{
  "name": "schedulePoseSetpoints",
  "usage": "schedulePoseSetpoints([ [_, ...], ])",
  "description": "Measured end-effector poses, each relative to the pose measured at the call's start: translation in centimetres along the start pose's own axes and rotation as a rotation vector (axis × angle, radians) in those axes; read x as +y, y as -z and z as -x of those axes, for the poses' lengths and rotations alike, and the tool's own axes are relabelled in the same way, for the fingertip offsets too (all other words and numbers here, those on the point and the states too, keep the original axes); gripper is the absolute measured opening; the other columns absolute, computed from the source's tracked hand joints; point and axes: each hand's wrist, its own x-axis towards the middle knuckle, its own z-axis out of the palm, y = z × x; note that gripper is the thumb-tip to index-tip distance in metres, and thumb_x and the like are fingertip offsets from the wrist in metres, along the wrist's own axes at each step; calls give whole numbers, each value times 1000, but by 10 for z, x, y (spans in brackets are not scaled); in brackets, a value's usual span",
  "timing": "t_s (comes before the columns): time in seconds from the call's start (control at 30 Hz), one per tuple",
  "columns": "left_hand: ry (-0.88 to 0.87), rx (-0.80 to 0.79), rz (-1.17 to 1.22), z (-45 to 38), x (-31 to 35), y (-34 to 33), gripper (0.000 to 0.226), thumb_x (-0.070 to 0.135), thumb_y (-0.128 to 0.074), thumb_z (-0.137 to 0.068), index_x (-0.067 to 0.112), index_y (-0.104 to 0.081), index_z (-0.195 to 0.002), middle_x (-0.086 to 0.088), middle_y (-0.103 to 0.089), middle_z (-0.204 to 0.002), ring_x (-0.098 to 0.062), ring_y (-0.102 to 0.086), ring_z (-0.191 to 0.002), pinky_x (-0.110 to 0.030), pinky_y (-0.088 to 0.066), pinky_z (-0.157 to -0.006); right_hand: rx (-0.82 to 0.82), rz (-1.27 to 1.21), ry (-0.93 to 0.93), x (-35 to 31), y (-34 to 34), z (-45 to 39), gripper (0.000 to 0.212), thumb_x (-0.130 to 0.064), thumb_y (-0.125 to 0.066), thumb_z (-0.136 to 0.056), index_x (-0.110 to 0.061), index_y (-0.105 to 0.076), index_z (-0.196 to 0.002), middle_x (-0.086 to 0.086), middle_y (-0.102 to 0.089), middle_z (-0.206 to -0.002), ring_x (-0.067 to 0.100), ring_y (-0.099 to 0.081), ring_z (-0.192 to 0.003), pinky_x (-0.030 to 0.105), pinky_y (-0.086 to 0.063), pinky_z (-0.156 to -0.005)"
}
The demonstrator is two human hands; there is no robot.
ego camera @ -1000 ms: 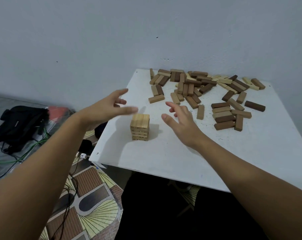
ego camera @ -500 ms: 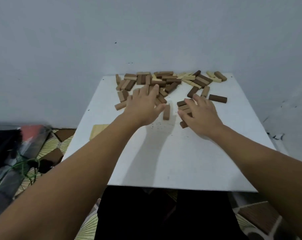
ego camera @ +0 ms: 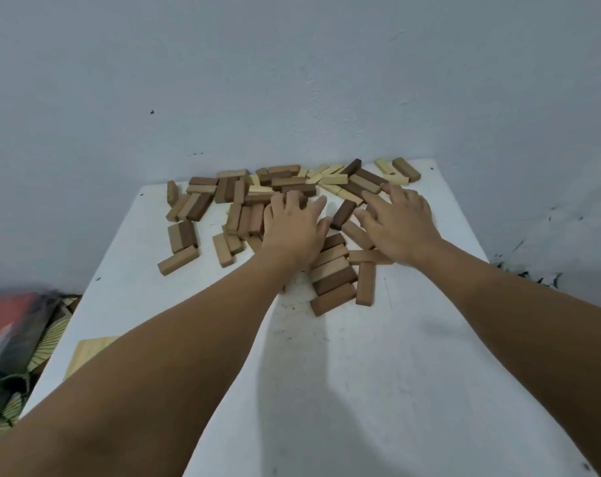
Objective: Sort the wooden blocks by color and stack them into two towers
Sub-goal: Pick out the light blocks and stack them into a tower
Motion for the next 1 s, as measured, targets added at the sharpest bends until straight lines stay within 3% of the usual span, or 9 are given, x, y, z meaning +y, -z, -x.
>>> schedulePoseSetpoints([
  [0.13, -8, 1, 23, -24, 16, -14, 52, 55, -33, -108, 36, -40, -156, -12, -37, -154, -36, -30, -139, -49, -22, -116, 55, -3, -44, 14, -17, -5, 54, -55, -32, -106, -35, -40, -154, 3, -42, -159, 31, -34, -144, 49, -25, -118],
  [0.33, 54, 24, 231, -42, 25, -34, 59, 67, -33, -104, 40, -41, -156, -6, -22, -163, -34, -14, -147, -51, -8, -122, 210, -132, -43, 20, -27, -9, 42, -50, -45, -103, -36, -58, -140, -1, -56, -142, 26, -45, -132, 45, -35, -112],
  [0.47, 67, 134, 339, -42, 19, -42, 41, 64, -46, -101, 40, -63, -128, -1, -30, -158, -31, -17, -144, -50, -9, -122, 324, -237, -49, 21, -29, -11, 35, -45, -45, -102, -29, -67, -124, 2, -54, -129, 25, -46, -122, 44, -37, -109],
  [0.57, 98, 211, 370, -40, 20, -45, 35, 60, -51, -100, 31, -64, -113, 0, -39, -149, -29, -22, -141, -51, -13, -120, 353, -195, -93, 23, -31, -12, 45, -47, -38, -102, -26, -63, -133, 4, -51, -143, 27, -41, -134, 49, -30, -117],
  [0.73, 61, 203, 278, -41, 22, -45, 47, 63, -45, -101, 37, -56, -138, 2, -40, -148, -28, -25, -138, -54, -14, -119, 187, -67, -140, 23, -32, -16, 58, -51, -28, -107, -27, -33, -160, 3, -34, -166, 28, -20, -155, 54, -10, -125],
  [0.87, 92, 219, 256, -41, 25, -44, 56, 63, -42, -102, 35, -42, -151, -2, -37, -151, -28, -22, -139, -52, -9, -119, 214, -80, -90, 22, -30, -16, 54, -54, -31, -102, -35, -50, -148, -1, -51, -153, 26, -35, -147, 54, -22, -122],
  [1.0, 126, 181, 200, -44, 23, -48, 61, 64, -36, -102, 37, -33, -157, -6, -27, -154, -34, -20, -140, -58, -11, -120, 266, -97, 36, 22, -32, -11, 44, -50, -44, -98, -49, -56, -140, -1, -51, -145, 23, -39, -139, 56, -29, -116],
])
